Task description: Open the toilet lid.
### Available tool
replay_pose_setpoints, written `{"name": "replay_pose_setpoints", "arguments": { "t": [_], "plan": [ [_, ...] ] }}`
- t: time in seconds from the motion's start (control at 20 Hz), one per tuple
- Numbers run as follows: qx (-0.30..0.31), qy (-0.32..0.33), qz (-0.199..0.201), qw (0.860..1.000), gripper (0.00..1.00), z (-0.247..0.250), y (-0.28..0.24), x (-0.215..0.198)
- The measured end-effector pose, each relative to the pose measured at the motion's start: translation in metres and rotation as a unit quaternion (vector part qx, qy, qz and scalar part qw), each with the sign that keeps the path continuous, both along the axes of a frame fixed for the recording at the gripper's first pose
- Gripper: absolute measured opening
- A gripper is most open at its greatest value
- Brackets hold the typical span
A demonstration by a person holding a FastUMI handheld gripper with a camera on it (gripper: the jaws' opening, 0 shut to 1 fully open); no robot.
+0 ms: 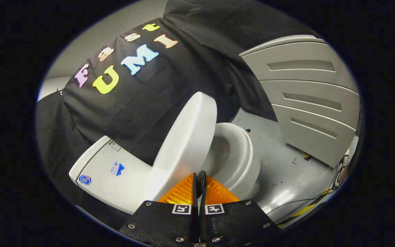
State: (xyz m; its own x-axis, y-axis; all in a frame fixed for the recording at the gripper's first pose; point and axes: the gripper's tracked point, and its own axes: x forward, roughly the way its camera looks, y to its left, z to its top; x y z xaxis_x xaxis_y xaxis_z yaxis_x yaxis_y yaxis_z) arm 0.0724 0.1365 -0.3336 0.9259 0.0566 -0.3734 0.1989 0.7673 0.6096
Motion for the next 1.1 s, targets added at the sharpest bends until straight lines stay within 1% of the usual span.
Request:
{"name": "replay_pose_setpoints", "arguments": {
  "t": [0.2, 0.35, 0.5, 0.65, 0.85, 1.1],
  "plan": [
    [-0.076, -0.023, 0.02, 0.997, 0.0, 0.032, 0.01, 0.001],
    [-0.13, -0.042, 0.035, 0.99, 0.0, 0.053, 0.02, 0.002],
    [-0.17, -0.047, 0.043, 0.983, 0.0, 0.066, 0.028, 0.002],
    [-0.193, -0.065, 0.057, 0.977, 0.0, 0.083, 0.039, 0.003],
    [-0.214, -0.061, 0.057, 0.973, 0.01, 0.09, 0.046, 0.002],
    [-0.215, -0.05, 0.064, 0.973, 0.0, 0.105, 0.058, 0.004]
  ]
}}
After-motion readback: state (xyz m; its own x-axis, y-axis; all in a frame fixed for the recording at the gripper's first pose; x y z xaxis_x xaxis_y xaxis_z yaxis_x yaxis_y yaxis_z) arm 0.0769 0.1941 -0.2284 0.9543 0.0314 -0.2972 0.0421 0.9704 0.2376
